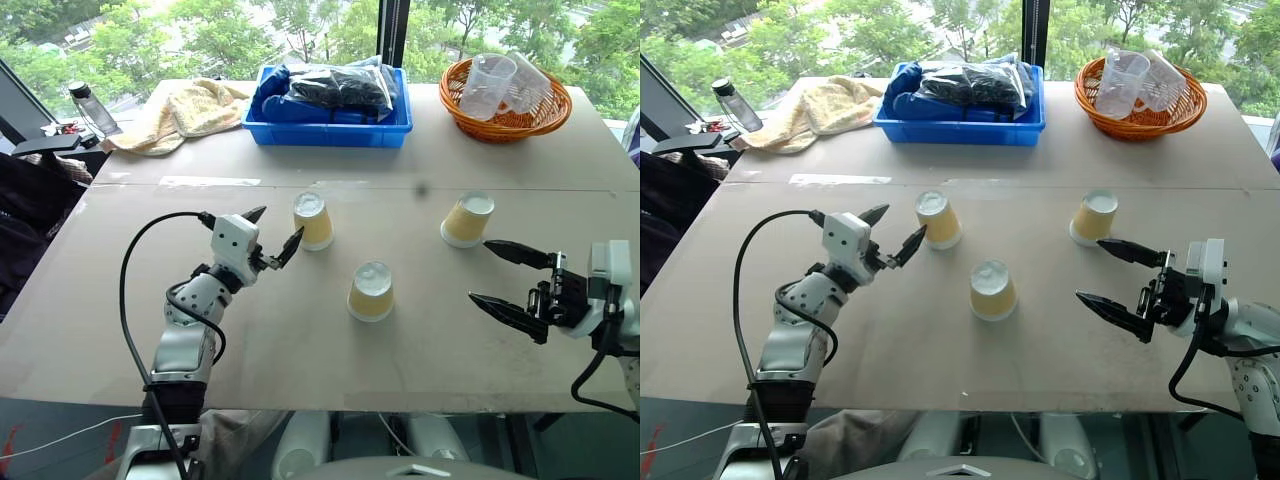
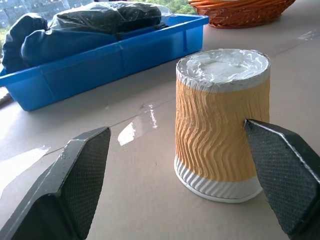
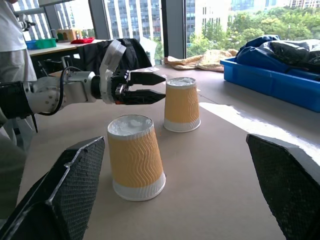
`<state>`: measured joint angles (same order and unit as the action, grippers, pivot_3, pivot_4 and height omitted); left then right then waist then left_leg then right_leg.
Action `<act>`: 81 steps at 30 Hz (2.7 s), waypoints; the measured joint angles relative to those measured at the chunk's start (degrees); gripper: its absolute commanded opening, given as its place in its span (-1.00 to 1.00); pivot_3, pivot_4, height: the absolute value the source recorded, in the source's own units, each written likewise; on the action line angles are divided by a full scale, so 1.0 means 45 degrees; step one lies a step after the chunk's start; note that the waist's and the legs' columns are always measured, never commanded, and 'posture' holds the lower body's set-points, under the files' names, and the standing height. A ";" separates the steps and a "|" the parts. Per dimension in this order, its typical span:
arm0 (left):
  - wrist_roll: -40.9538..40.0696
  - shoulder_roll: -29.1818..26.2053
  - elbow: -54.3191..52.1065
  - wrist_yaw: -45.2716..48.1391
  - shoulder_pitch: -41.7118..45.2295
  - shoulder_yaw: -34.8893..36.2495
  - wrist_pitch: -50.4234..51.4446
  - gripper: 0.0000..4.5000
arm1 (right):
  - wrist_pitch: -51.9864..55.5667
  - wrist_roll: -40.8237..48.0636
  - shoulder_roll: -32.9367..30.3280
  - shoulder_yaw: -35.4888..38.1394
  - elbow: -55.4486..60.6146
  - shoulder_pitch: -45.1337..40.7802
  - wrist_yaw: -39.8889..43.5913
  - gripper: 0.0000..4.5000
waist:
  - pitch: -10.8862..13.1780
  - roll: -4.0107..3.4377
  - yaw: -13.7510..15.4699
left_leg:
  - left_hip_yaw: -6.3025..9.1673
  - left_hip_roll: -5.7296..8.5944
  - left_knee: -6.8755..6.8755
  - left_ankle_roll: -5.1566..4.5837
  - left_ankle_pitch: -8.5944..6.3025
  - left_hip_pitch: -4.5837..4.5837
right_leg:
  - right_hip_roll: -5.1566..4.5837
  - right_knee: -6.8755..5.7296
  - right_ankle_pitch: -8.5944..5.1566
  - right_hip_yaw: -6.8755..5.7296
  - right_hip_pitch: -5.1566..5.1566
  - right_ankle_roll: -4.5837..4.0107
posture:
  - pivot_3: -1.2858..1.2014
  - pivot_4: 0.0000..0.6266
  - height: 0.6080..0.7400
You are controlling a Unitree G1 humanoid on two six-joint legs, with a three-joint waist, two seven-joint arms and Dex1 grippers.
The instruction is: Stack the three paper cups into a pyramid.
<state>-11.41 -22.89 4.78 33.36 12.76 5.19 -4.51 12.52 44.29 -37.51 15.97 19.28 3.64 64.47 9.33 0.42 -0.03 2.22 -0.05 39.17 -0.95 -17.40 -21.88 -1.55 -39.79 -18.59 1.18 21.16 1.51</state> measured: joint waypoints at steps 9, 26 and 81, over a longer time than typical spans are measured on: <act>0.0042 0.0001 0.1892 0.1143 0.1263 -0.0637 -0.0552 0.95 | 0.0022 0.0004 0.0010 0.0000 0.0212 -0.0023 -0.0298 1.00 | 0.0000 0.0000 0.0008 | 0.0002 0.0001 0.0004 -0.0006 -0.0003 0.0001 | 0.0000 -0.0006 0.0000 -0.0003 -0.0001 0.0000 | 0.03 -0.52 1.00; 0.0255 0.0938 0.5184 0.1525 0.3232 -0.0792 -0.1940 0.95 | 0.0031 -0.0013 0.0097 -0.0009 0.0216 -0.0056 -0.0371 1.00 | 0.0001 0.0003 0.0021 | 0.0003 0.0003 0.0012 -0.0001 0.0000 -0.0009 | 0.0001 -0.0008 0.0000 -0.0013 0.0003 0.0001 | 0.03 -0.52 1.00; -0.3144 -0.2767 -0.4854 0.6085 -0.2867 -0.1225 0.1582 0.97 | -0.0636 -0.2081 -0.0498 -0.0040 -0.0656 0.0176 -0.0349 1.00 | 0.0005 0.0005 -0.0135 | 0.0003 -0.0005 0.0004 -0.0029 -0.0017 0.0004 | -0.0004 -0.0008 0.0000 0.0008 -0.0002 -0.0001 | 0.03 -0.52 1.00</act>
<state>-25.56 -35.34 -17.07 60.75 -0.14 -0.32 2.61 9.66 34.93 -39.75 15.79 16.33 4.44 62.90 9.35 0.45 -0.64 2.23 -0.07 39.18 -1.08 -17.47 -21.86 -1.57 -39.83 -18.60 1.21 21.15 1.50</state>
